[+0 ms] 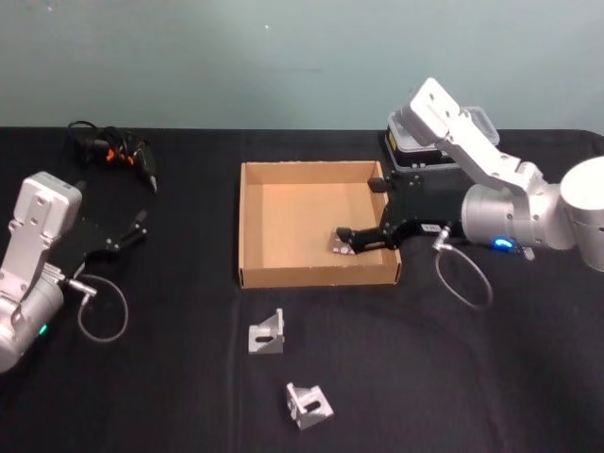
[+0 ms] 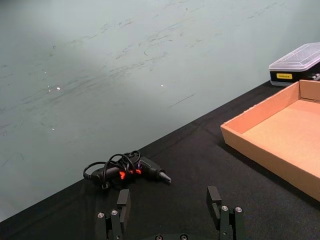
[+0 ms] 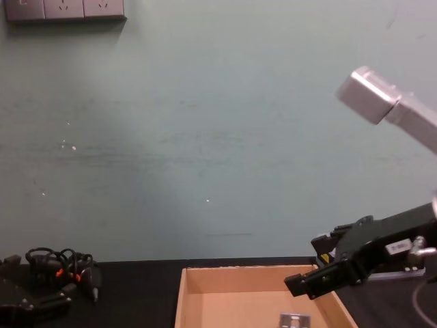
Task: Use one hand to pick up the angle iron from the table and place it into the box.
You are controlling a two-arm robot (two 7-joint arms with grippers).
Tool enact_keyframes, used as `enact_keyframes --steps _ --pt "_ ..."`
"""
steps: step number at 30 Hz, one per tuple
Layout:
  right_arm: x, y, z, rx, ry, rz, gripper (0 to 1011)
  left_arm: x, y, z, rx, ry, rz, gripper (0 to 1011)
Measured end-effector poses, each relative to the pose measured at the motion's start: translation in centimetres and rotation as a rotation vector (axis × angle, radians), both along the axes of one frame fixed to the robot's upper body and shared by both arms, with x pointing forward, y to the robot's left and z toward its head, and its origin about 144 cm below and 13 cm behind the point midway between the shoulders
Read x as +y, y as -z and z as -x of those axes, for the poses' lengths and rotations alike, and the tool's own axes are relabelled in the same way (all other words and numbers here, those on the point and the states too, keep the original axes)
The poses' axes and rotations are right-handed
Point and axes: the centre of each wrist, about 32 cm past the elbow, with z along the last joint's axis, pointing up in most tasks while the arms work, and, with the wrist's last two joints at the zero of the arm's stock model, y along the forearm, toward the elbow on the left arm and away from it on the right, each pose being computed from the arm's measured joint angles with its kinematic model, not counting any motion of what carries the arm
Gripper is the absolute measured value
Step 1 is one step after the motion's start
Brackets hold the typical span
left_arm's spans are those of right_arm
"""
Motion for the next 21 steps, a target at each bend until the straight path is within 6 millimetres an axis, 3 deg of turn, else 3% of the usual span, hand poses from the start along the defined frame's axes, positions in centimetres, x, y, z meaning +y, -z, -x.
enact_keyframes --steps 13,21 --pt "-2.4 -2.7 1.2 0.011 -0.319 0.119 1004 0.0 0.0 0.0 0.000 0.000 0.000 1000" --pt "-2.6 -2.7 1.4 0.047 -0.462 0.225 1004 0.0 0.0 0.0 0.000 0.000 0.000 1000"
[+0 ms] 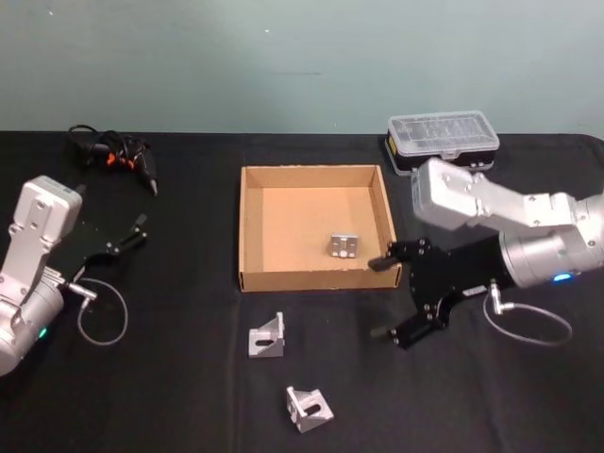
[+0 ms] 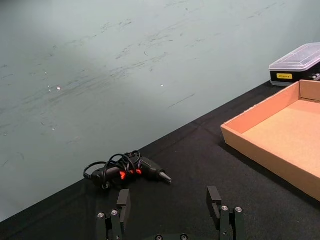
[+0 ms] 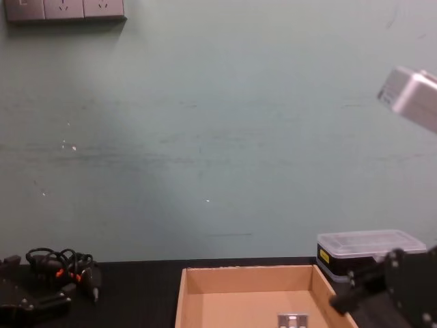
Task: Use one hand to pick up the angle iron from the table and place it into the box.
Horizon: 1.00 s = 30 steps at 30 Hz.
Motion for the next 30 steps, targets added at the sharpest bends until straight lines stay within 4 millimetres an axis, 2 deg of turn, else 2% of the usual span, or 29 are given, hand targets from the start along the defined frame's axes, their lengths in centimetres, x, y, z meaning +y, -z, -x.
enact_keyframes --steps 14,30 --pt "2.2 2.0 -0.2 0.052 -0.127 0.087 1004 0.0 0.0 0.0 0.000 0.000 0.000 1000" --pt "4.5 3.1 -0.3 0.102 -0.223 0.106 1004 0.0 0.0 0.0 0.000 0.000 0.000 1000"
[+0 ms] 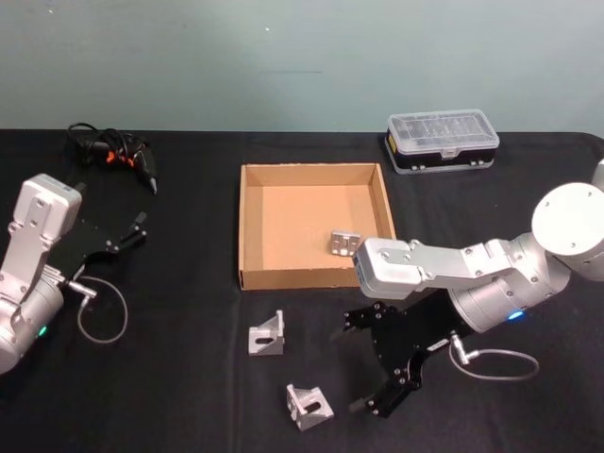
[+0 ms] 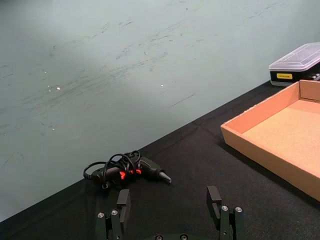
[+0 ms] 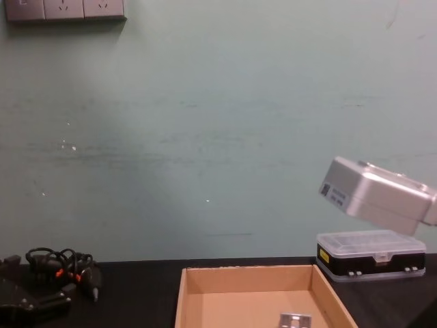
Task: Use one hand to pick up the angle iron from the table and place it into the box.
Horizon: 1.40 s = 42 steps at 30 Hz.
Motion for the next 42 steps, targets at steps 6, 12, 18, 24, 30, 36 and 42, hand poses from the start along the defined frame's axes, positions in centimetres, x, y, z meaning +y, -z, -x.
enact_keyframes --steps 6,12,18,24,30,36,42 --pt "0.5 0.4 0.0 0.015 -0.020 -0.002 1004 0.0 0.0 0.0 0.000 0.000 0.000 1000" --pt "1.1 0.9 0.0 0.029 -0.040 -0.011 1004 0.0 0.0 0.0 0.000 0.000 0.000 1000" --pt "1.8 1.3 0.0 0.041 -0.060 -0.012 1004 0.0 0.0 0.0 0.000 0.000 0.000 1000" --pt "2.5 1.7 0.1 0.054 -0.076 -0.012 1004 0.0 0.0 0.0 0.000 0.000 0.000 1000" --pt "3.2 2.3 0.2 0.065 -0.089 -0.012 1004 0.0 0.0 0.0 0.000 0.000 0.000 1000" --pt "3.8 2.8 0.1 0.073 -0.100 -0.008 1004 0.0 0.0 0.0 0.000 0.000 0.000 1000" --pt "4.3 3.2 -0.1 0.074 -0.102 -0.010 1004 0.0 0.0 0.0 0.000 0.000 0.000 1000"
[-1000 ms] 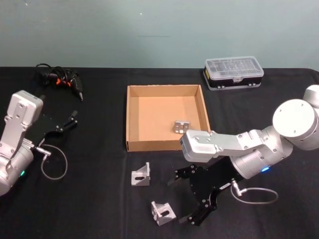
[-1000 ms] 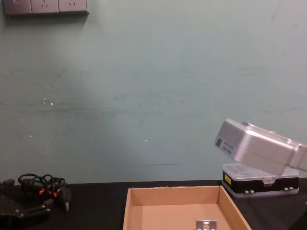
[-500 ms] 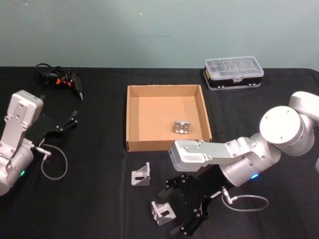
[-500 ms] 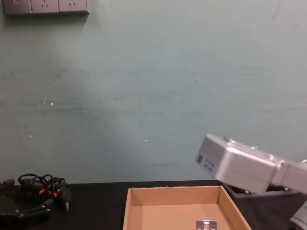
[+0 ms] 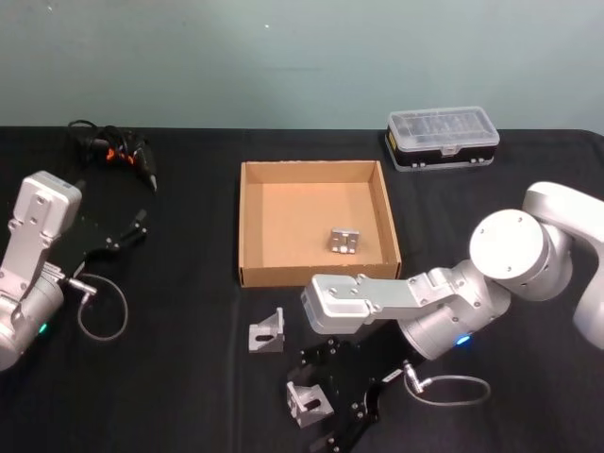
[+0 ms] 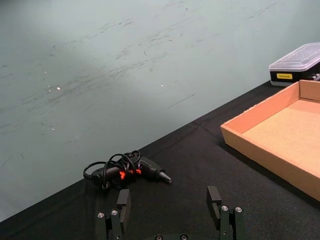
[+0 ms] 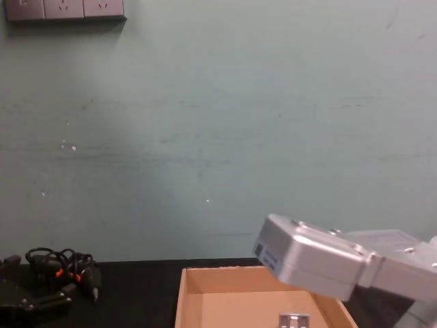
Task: Use one hand to pick up the angle iron from the table and place it into the box.
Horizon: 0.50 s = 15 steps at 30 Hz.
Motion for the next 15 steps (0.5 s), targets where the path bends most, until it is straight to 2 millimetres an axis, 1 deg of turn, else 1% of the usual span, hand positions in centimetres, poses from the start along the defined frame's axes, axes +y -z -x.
enact_keyframes --steps 15 --pt "0.64 0.75 -0.74 0.000 0.010 0.000 1004 0.00 0.00 0.00 0.000 0.000 0.000 1000"
